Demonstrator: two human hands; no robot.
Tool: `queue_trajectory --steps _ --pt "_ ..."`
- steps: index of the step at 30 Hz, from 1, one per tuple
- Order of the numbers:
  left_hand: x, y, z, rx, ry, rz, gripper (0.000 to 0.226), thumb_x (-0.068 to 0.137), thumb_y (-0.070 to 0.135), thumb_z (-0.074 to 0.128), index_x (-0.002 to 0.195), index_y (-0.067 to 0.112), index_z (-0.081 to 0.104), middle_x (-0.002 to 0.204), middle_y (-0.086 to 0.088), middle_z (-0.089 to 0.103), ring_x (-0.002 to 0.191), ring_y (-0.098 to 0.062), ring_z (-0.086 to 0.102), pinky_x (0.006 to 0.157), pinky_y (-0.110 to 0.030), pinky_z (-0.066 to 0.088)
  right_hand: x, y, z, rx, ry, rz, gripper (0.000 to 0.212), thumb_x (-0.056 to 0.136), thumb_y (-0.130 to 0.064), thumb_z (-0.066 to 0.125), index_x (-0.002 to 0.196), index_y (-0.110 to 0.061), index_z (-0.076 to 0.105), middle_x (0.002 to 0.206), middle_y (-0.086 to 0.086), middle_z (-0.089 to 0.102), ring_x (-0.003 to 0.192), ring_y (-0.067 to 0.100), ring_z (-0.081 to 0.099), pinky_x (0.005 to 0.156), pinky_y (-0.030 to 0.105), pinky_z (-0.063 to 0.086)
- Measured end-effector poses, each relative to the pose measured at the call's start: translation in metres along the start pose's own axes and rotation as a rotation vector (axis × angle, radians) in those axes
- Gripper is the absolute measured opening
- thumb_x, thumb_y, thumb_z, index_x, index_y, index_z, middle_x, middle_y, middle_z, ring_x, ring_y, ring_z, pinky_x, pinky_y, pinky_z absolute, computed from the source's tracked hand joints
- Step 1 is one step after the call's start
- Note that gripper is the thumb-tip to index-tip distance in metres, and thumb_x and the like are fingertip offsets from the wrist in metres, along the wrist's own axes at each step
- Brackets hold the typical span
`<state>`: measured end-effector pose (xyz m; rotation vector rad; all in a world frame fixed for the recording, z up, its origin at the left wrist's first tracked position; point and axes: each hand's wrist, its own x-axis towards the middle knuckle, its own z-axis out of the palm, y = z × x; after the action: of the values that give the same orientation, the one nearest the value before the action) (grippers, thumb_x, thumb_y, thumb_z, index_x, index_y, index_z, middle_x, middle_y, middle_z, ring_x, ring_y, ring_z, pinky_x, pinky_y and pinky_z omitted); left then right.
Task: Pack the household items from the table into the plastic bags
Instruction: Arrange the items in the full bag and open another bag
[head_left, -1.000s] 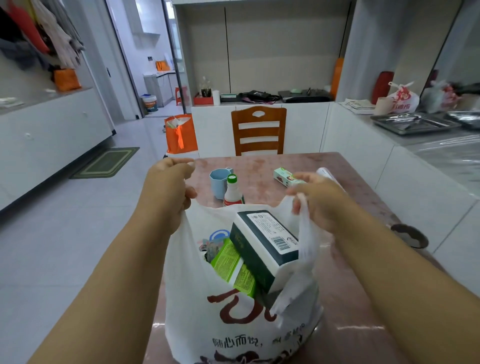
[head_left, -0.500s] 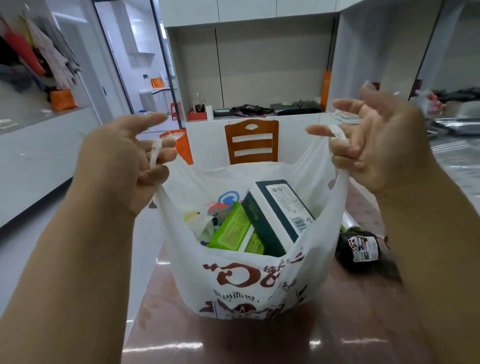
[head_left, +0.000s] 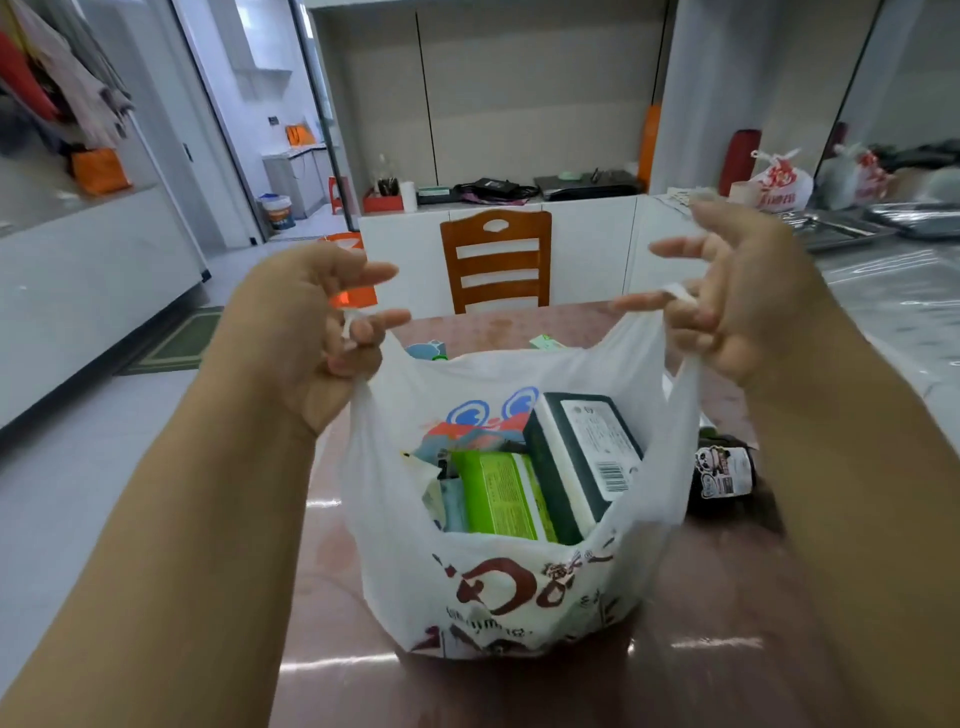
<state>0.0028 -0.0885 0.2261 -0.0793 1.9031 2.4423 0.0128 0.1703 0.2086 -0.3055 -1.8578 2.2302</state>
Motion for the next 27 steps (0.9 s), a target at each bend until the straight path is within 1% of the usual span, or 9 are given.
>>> queue_trajectory --steps 5,9,12,15,18,20,22,24,27 --pt "0.002 0.003 0.002 0.009 0.05 -0.015 0.028 0.085 0.023 0.046 0.101 0.005 0.062 0.111 -0.027 0.062 0.048 -0.011 0.057 0.033 -0.012 0.034 0.005 -0.003 0.005 -0.05 0.043 -0.012 0.047 0.09 -0.053 0.048 0.111 -0.011 0.05 0.1 0.031 0.067 0.034 0.006 0.032 0.033 0.018 0.029" --pt "0.005 -0.025 -0.001 0.073 0.069 -0.134 0.026 0.089 0.021 0.047 0.105 0.004 0.058 0.093 -0.02 0.063 0.056 -0.016 0.069 0.04 -0.017 0.048 0.018 0.032 0.008 -0.315 0.048 0.101 0.049 0.082 -0.064 0.049 0.097 -0.018 0.055 0.104 0.018 0.067 0.048 0.013 0.042 0.045 0.022 0.038" --pt "0.009 -0.029 -0.011 0.11 0.063 -0.148 0.022 0.09 0.02 0.048 0.101 0.004 0.059 0.096 -0.024 0.065 0.057 -0.019 0.07 0.046 -0.022 0.053 0.022 0.039 0.007 -0.498 0.01 0.105 0.061 0.073 -0.069 0.049 0.107 -0.018 0.055 0.097 0.014 0.069 0.053 0.019 0.05 0.057 0.032 0.047" --pt "0.009 -0.022 -0.017 0.179 0.026 -0.151 0.026 0.091 0.019 0.049 0.109 0.005 0.06 0.087 -0.025 0.071 0.051 -0.021 0.069 0.047 -0.026 0.057 0.022 0.03 0.009 -0.814 -0.021 0.06 0.058 0.086 -0.066 0.044 0.114 -0.015 0.047 0.095 0.011 0.064 0.064 0.023 0.06 0.072 0.042 0.054" --pt "0.01 -0.018 -0.021 0.327 0.048 -0.131 0.029 0.091 0.025 0.05 0.114 0.01 0.06 0.063 -0.018 0.071 0.045 -0.022 0.064 0.043 -0.025 0.055 0.021 0.01 0.013 -1.22 0.035 -0.079 0.057 0.089 -0.067 0.037 0.117 -0.019 0.048 0.101 0.004 0.059 0.09 0.025 0.058 0.08 0.039 0.047" --pt "0.016 -0.016 -0.027 0.462 0.081 -0.091 0.03 0.093 0.033 0.048 0.111 0.013 0.062 0.048 -0.011 0.063 0.035 -0.017 0.053 0.037 -0.021 0.045 0.028 -0.009 0.016 -1.264 0.021 -0.127 0.058 0.09 -0.066 0.036 0.12 -0.018 0.051 0.101 0.006 0.059 0.096 0.026 0.057 0.083 0.039 0.045" --pt "0.03 -0.014 -0.03 0.572 0.127 -0.043 0.035 0.095 0.041 0.044 0.101 0.014 0.066 0.039 -0.005 0.049 0.032 -0.014 0.036 0.039 -0.021 0.031 0.044 -0.028 0.021 -1.216 -0.084 -0.126 0.064 0.091 -0.064 0.034 0.126 -0.013 0.051 0.106 0.011 0.062 0.099 0.03 0.06 0.093 0.048 0.049" --pt "0.048 -0.012 -0.031 0.6 0.16 -0.044 0.041 0.096 0.045 0.042 0.094 0.012 0.067 0.043 -0.004 0.041 0.041 -0.014 0.03 0.046 -0.023 0.025 0.068 -0.039 0.024 -1.077 -0.209 -0.034 0.065 0.091 -0.063 0.033 0.129 -0.013 0.05 0.109 0.014 0.064 0.097 0.033 0.064 0.094 0.05 0.05" --pt "0.083 -0.018 -0.028 0.58 0.123 -0.053 0.049 0.098 0.044 0.04 0.094 0.005 0.069 0.061 -0.009 0.049 0.053 -0.019 0.04 0.052 -0.027 0.034 0.113 -0.038 0.029 -0.922 -0.38 0.037 0.062 0.086 -0.065 0.035 0.115 -0.017 0.06 0.106 0.012 0.07 0.091 0.028 0.069 0.083 0.039 0.056"
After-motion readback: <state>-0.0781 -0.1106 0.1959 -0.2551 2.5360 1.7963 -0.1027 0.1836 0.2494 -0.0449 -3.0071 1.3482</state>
